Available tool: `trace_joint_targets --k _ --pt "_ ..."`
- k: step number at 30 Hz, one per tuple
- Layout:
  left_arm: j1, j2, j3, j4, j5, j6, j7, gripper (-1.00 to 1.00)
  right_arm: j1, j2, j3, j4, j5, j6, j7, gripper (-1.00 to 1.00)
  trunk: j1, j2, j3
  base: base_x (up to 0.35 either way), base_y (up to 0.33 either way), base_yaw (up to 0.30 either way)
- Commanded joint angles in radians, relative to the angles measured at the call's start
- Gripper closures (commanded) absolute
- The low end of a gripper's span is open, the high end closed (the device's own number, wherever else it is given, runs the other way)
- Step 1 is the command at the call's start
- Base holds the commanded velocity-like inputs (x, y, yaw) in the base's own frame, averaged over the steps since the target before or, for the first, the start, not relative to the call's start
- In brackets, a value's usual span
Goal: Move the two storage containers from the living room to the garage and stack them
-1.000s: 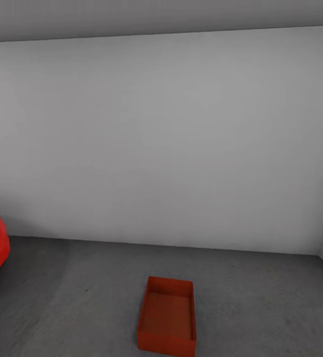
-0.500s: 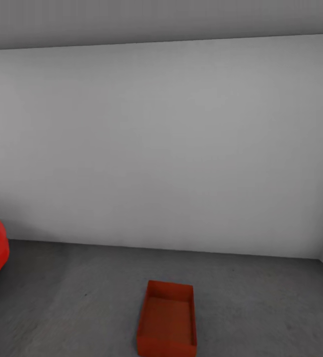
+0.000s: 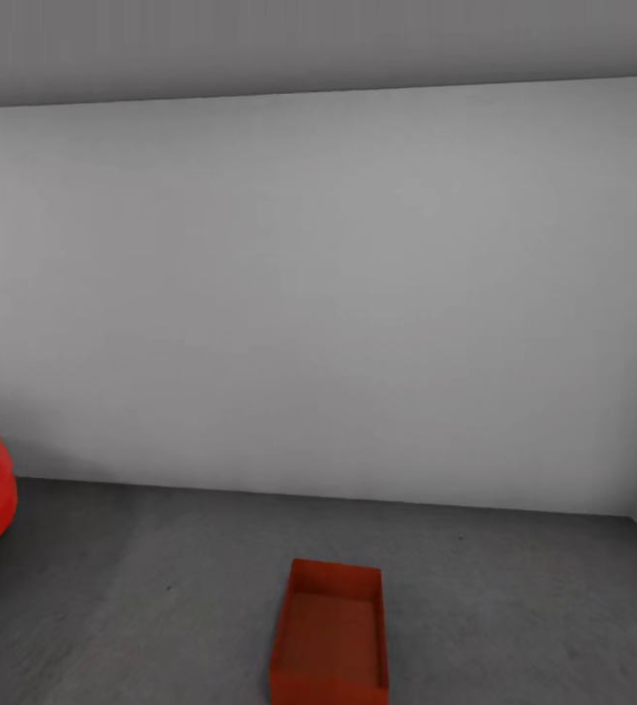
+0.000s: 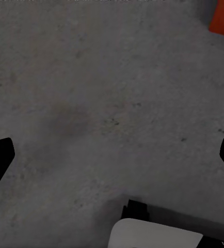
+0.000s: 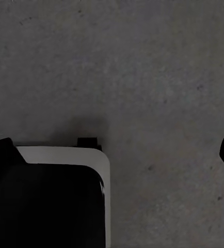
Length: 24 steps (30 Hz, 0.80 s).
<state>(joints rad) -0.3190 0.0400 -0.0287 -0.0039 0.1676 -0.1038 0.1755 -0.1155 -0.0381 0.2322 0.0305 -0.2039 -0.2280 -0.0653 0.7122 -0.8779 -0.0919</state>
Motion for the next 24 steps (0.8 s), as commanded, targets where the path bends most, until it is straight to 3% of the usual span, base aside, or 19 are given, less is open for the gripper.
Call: trace_joint_targets --k 1,18,24 --pt "-0.001 0.0 -0.004 0.001 0.008 -0.004 0.001 -1.0 -0.002 0.001 0.007 0.003 -0.009 -0.006 -0.001 -1.0 0.0 -0.001 -0.002 0.0 0.0 0.0" --pt "0.0 0.0 -0.004 0.001 0.009 -0.004 0.001 -1.0 -0.001 -0.001 0.004 0.004 -0.01 -0.01 -0.001 -1.0 0.0 -0.001 -0.001 0.0 0.0 -0.001" --pt "-0.001 0.0 -0.004 0.001 0.008 -0.004 0.001 -1.0 -0.001 -0.002 0.004 0.003 -0.008 -0.01 -0.001 -1.0 0.0 -0.001 0.001 0.0 0.0 -0.153"
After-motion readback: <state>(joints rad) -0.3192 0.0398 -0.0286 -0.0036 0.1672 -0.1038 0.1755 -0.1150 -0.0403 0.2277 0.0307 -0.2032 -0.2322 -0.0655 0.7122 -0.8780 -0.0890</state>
